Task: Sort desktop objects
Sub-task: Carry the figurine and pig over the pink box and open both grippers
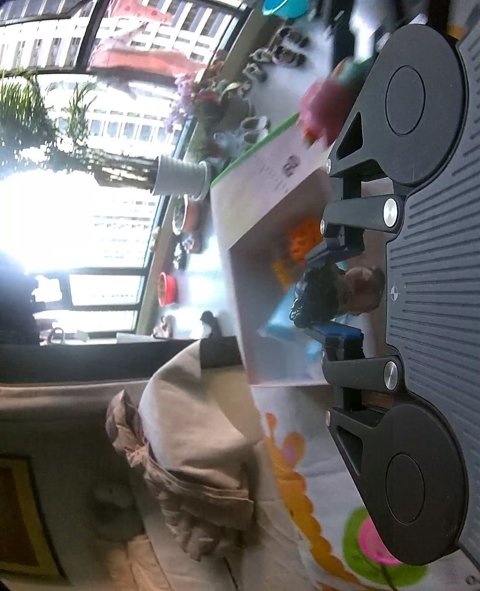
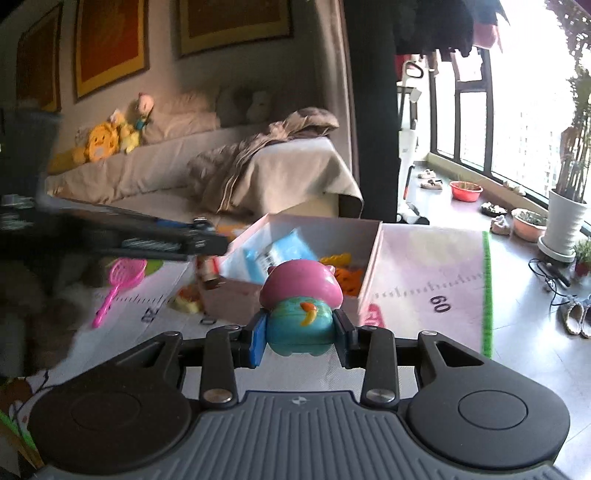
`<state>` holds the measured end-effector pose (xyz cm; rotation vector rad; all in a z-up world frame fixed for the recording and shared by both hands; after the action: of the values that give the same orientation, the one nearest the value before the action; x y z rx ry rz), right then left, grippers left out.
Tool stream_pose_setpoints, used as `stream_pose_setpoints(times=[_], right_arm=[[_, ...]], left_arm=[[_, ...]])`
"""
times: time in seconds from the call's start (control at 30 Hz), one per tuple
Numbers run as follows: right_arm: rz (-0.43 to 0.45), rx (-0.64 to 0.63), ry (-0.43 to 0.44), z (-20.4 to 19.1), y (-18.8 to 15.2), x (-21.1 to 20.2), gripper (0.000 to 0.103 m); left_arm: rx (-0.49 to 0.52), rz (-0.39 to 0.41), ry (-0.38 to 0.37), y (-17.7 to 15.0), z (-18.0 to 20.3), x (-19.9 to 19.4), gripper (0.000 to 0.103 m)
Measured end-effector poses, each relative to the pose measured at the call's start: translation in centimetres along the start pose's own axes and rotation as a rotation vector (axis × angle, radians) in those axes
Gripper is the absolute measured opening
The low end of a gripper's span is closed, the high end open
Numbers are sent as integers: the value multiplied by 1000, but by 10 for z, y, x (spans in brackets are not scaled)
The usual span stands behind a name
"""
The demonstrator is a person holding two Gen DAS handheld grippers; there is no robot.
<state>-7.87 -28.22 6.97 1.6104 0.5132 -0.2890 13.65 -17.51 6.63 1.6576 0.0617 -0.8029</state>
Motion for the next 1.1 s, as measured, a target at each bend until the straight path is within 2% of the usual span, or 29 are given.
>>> stream_pose_setpoints(times=[0.07,0.17,0.23,0.3,0.5,0.6,0.77,0.9,1.0,1.1], right_arm=[[7,11,-3,6,4,1,36],[0,21,0,11,11,11,36],[-17,14,0,9,15,19,36],[-30,-13,-1,3,17,25,36],[-70,-77,-7,-13,29,53,36],[-84,-90,-25,-16,47,78,36],[-149,-42,-27,-23,81,134,36],[-197,-37,-33,-41,99,188,36],[-250,-42,-57,-55,99,231,36],[-335,-98,-144,-60,82,273,36]], left_arm=[[-23,-9,14,7,-1,21,38],[-62,-38,14,10,-5,43,45],[-73,-22,18,8,-13,40,68],[-81,-1,28,1,-21,31,77],[-133,-5,85,-42,-55,-4,86],[-153,-7,120,-76,-73,-26,92],[-173,-38,170,-120,-101,-45,95],[-223,-43,163,-128,-117,-47,96],[-247,-42,161,-132,-123,-51,96],[-257,-50,165,-137,-126,-52,97]])
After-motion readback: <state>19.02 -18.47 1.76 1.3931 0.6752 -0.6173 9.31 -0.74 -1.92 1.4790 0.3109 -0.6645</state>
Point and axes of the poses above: each gripper's, at about its wrist camera, not at the fingertips, and x roughly the way its jaws point, z to its right, y to its top, the point moved 7 cm from there along x, roughly the way its jaws point, and after that the axes turned 1 degree about x, right-handed, at the moved point
